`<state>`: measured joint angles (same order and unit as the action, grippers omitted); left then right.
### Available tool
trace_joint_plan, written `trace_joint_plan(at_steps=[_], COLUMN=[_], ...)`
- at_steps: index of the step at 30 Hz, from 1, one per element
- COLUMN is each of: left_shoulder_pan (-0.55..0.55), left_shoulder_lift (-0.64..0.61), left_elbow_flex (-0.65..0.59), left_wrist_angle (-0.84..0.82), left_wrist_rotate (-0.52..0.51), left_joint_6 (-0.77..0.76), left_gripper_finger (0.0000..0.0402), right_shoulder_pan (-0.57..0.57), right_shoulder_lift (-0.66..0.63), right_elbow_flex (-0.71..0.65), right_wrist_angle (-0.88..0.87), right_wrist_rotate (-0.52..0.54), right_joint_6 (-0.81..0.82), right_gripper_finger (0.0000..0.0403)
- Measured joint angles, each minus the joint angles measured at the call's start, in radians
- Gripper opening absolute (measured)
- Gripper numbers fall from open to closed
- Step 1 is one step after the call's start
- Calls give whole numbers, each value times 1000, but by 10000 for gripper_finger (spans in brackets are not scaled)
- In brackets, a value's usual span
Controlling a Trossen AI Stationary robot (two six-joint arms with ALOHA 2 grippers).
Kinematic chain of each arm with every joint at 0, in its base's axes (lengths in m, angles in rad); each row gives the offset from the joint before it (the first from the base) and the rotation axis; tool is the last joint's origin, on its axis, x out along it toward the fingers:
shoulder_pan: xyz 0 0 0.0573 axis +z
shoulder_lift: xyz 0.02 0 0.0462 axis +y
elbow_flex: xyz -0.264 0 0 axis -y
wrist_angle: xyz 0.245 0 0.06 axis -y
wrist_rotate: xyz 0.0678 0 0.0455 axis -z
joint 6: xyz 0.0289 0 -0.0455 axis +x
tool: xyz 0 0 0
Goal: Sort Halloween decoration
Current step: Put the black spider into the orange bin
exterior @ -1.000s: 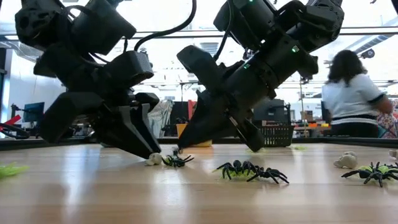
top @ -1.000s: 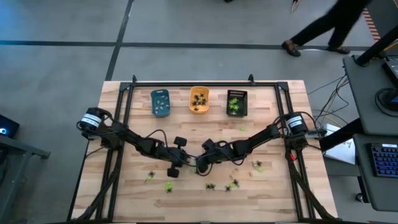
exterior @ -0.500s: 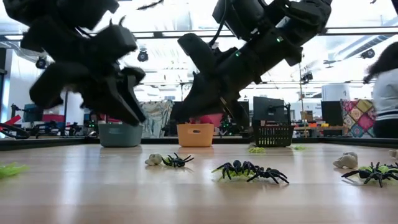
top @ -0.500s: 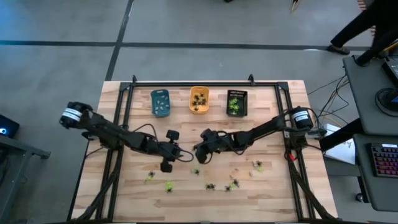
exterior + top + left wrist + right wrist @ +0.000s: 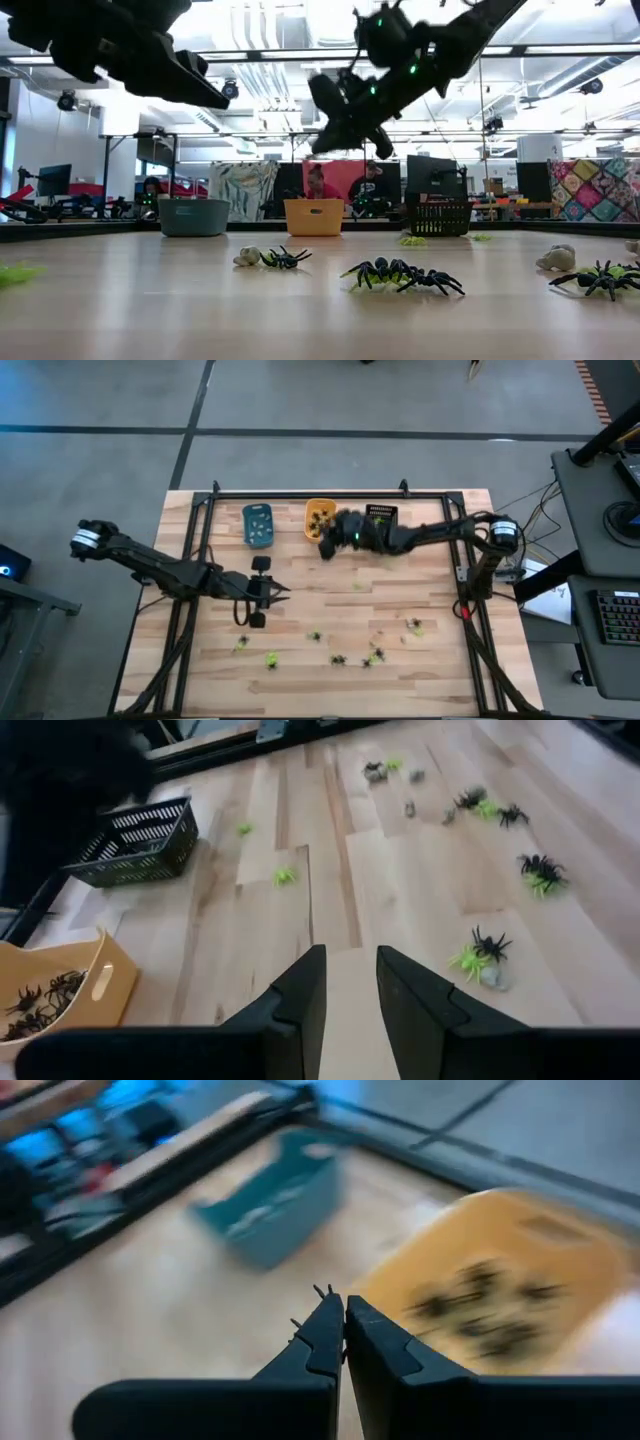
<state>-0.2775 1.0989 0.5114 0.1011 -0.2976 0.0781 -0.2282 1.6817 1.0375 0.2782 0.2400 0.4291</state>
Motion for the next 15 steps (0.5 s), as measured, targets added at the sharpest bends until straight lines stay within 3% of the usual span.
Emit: trace_joint_plan(at_steps=[6, 15], left_shoulder_pan=[0, 0], left_shoulder_lift=[-21, -5], left_elbow_flex=[0, -1], left_wrist_angle=[-9, -9], left_wrist_rotate=[-13, -62], left_joint_6=[-17, -35], left_gripper_finger=[75, 75], right_shoulder_pan=[-139, -173], right_shoulder_lift=[54, 111], right_elbow_flex=[40, 90], right_wrist_angle=[-13, -15], right_wrist_rotate=[-4, -8], right_joint_6=[-29, -46], right_gripper_finger=[8, 9])
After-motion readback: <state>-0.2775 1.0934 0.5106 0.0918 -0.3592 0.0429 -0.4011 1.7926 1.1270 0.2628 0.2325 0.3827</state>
